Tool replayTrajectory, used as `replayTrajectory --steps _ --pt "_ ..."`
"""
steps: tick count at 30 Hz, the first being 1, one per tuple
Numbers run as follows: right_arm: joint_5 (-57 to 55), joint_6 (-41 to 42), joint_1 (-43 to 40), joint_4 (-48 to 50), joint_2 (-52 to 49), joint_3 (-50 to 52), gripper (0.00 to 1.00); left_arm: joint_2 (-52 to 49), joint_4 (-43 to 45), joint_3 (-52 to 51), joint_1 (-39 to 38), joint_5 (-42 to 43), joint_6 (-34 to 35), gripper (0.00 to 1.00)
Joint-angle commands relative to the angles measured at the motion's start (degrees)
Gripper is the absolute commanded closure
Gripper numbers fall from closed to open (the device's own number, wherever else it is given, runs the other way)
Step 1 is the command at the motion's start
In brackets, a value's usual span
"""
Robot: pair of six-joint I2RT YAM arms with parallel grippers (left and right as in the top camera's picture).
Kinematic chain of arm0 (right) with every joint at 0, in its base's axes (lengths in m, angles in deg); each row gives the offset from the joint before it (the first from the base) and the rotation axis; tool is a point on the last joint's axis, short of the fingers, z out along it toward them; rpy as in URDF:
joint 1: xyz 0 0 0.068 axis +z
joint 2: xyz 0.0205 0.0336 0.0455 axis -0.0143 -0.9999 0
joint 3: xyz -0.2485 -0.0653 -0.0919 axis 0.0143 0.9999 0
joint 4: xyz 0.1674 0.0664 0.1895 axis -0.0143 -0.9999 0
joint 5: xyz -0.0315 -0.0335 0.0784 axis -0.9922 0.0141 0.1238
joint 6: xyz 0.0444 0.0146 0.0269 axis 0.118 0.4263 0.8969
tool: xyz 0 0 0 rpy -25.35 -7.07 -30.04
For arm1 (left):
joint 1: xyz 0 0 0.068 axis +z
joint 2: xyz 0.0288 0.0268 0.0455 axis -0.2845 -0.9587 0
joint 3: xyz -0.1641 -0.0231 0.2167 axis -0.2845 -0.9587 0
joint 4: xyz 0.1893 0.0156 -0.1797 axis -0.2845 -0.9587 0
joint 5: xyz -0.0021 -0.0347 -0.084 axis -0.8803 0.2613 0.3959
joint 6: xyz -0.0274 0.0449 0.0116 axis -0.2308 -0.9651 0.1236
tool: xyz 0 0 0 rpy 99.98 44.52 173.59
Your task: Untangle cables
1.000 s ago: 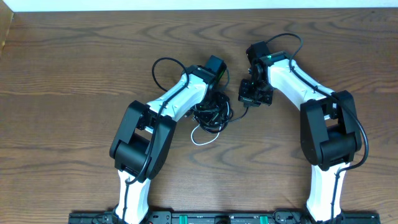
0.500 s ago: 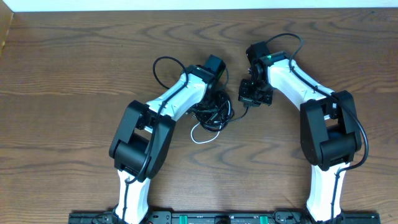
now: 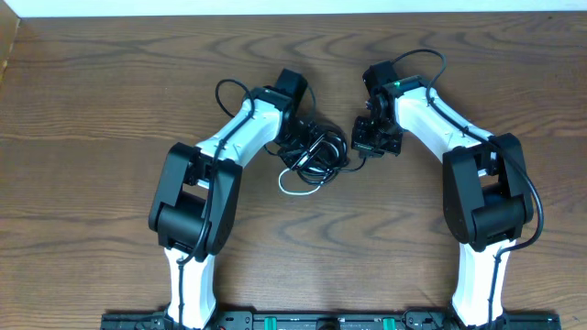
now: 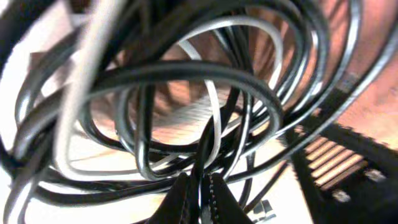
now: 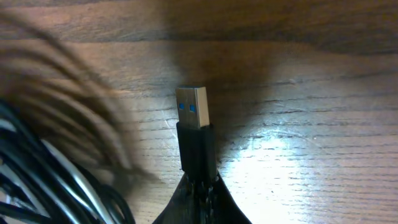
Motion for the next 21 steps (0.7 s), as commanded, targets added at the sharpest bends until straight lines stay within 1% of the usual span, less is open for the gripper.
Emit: replayTrajectory --steps 1,4,8,9,10,11,13,15,18,19,20,21 --pt "7.2 0.8 0.5 -0.2 -0.4 0.2 0.98 -0.7 2.2 -0.5 1.4 5.2 -2.1 0.92" --pt "11.0 0.8 0.5 -0.7 -0.4 0.2 0.96 -0.7 4.3 -0.5 2.2 6.5 -3.2 0.92" --pt "11.4 0.0 0.5 -0.9 -0.4 0.2 0.91 -0.7 5.3 -0.5 3.5 6.5 -3.4 0.92" --pt "11.4 -0.8 0.4 -0.9 -0.4 0.2 0.87 -0.7 5.5 -0.5 3.7 6.5 -3.5 0.93" --pt "11.2 -2.2 0.3 -0.7 -0.4 0.2 0.78 -0.7 5.5 -0.5 4.1 6.5 -3.5 0.93" --pt "11.2 -3.1 0.3 -0.5 -0.4 0.2 0.73 -0.7 5.5 -0.5 4.3 6.1 -3.5 0.93" --pt "11.2 -4.9 0.2 -0.4 -0.4 0.2 0.68 -0.7 5.1 -0.5 4.3 4.0 -3.5 0.92" --pt "11.2 -6.5 0.0 -0.3 -0.4 0.2 0.67 -0.7 3.9 -0.5 4.3 0.9 -3.9 0.92" --pt "11.2 -10.6 -0.3 -0.3 -0.4 0.2 0.67 -0.7 2.4 -0.5 4.2 -2.9 -10.2 0.92" --pt "11.2 -12.1 -0.6 -0.4 -0.4 0.1 0.70 -0.7 1.7 -0.5 4.2 -3.7 -12.6 0.92" --pt "12.3 -14.2 -1.2 -0.6 -0.4 -0.2 0.79 -0.7 0.0 -0.5 4.2 -6.0 -17.6 0.92" --pt "13.7 -15.8 -1.5 -0.9 -0.4 -0.5 0.79 -0.7 -1.2 -0.5 4.3 -7.6 -19.1 0.92"
